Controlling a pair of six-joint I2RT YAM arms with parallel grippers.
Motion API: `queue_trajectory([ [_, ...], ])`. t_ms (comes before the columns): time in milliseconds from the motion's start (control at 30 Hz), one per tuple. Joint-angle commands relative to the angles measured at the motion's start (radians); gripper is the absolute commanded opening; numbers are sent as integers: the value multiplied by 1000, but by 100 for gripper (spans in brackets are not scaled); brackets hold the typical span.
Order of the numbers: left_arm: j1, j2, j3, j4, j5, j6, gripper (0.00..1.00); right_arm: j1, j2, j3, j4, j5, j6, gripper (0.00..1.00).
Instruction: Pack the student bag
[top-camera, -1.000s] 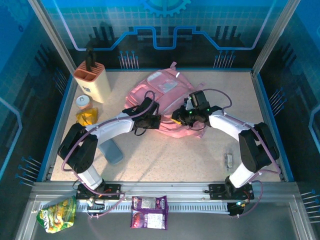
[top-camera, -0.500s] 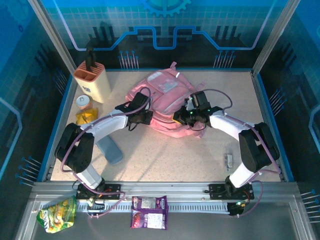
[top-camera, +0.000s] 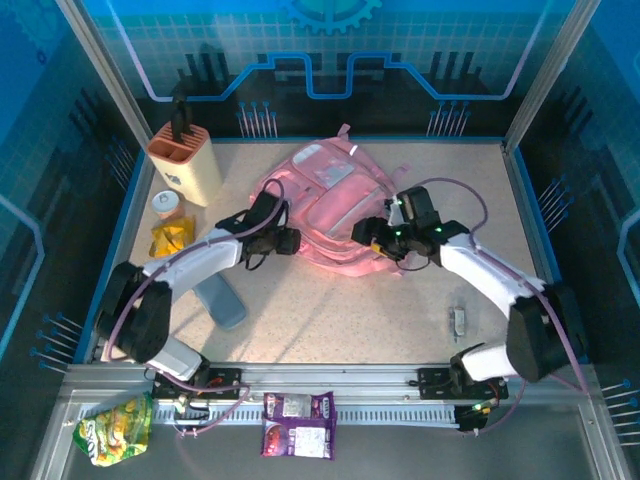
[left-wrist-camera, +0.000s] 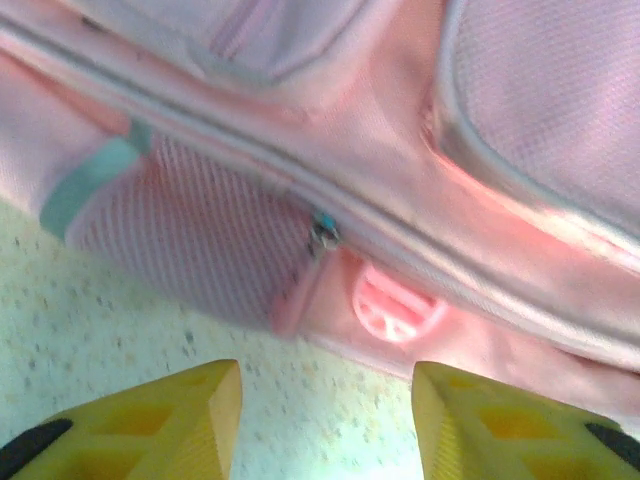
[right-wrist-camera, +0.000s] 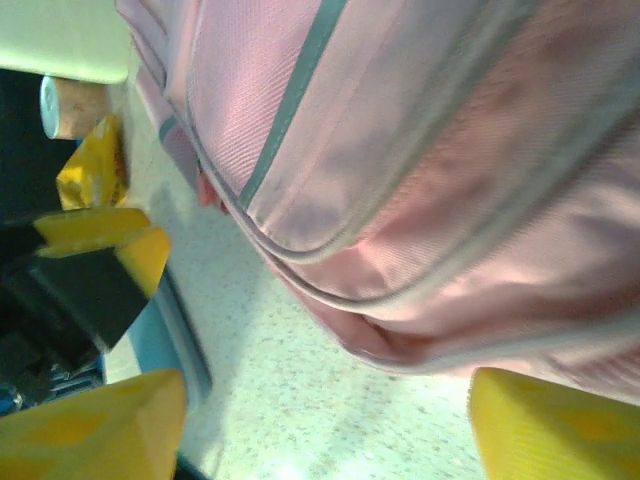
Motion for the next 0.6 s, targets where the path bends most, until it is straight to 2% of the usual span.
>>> queue_trajectory([
  [0,-44,-105,-70,10,60,-157,58,-61,-124,-41,-215,154,-75,84],
  [167,-163,-190,-148,64,89,-302,71,-203,-257,-80,-419,328,-120,99],
  [300,-240,-206,-156,70,57,-373,73,-317,-301,-106,-488,373,-129,100],
  [467,-277,-222,-202,127,20,-459,76,-334,-284,-133,-480,378,-151,100],
  [567,-277,-212,-187,41,-47,-464,77,-315,-256,-152,-446,331,-147,100],
])
